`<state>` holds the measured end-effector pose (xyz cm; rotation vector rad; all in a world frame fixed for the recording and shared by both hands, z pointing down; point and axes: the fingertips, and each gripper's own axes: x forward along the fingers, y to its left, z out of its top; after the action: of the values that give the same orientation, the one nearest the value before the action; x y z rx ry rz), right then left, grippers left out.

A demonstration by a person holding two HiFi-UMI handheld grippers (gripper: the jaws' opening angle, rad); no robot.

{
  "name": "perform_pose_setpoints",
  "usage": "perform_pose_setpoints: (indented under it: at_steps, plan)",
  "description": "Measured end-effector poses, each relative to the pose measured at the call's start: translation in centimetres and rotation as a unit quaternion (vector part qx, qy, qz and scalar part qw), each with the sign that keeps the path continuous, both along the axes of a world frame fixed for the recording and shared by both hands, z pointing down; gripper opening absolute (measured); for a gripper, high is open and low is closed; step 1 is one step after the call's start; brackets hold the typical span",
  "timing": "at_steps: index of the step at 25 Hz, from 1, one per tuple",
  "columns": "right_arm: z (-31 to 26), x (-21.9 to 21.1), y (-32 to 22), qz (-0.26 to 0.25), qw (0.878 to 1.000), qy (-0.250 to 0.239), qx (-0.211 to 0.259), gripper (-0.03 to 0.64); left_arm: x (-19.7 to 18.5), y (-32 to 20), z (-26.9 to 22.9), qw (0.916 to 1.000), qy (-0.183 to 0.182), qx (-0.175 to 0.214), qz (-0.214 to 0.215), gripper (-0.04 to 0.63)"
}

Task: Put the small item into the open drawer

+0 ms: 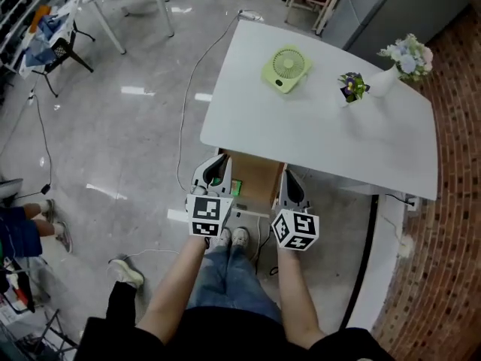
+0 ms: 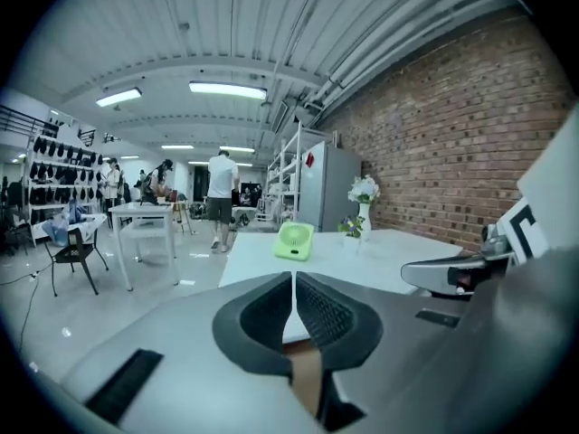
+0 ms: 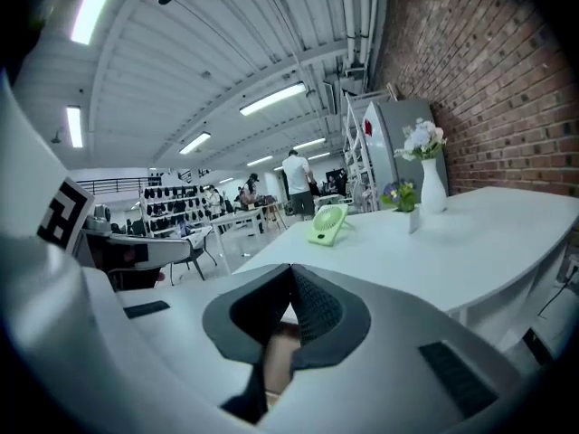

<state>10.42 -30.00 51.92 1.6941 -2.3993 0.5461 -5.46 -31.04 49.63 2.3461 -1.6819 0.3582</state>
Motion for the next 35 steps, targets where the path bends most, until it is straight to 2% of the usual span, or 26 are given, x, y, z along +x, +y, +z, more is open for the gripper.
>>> perform_pose_setpoints:
  at_steps: [8, 15, 20, 35]
  plan:
    - [-9.4, 1.8, 2.0, 0.0, 0.997, 0.0, 0.073, 0.002, 0.6, 1.5, -9.5, 0.9975, 0.009, 0.068, 0.017, 0.023]
    - [-14.1, 2.6, 2.9, 0.009, 0.991, -0.001, 0.13, 0.002, 1.1, 2.4, -13.3, 0.9934, 0.005, 0.107, 0.04, 0.021]
    - [-15.7, 3.3, 2.6, 0.017, 0.989, -0.003, 0.147, 0.002, 1.1, 2.9, -14.0, 0.9916, 0.005, 0.122, 0.043, 0.021]
    - [-16.2, 2.8, 3.9, 0.017, 0.988, 0.007, 0.151, 0.0, 0.2, 4.2, -14.2, 0.9905, 0.009, 0.13, 0.043, 0.021]
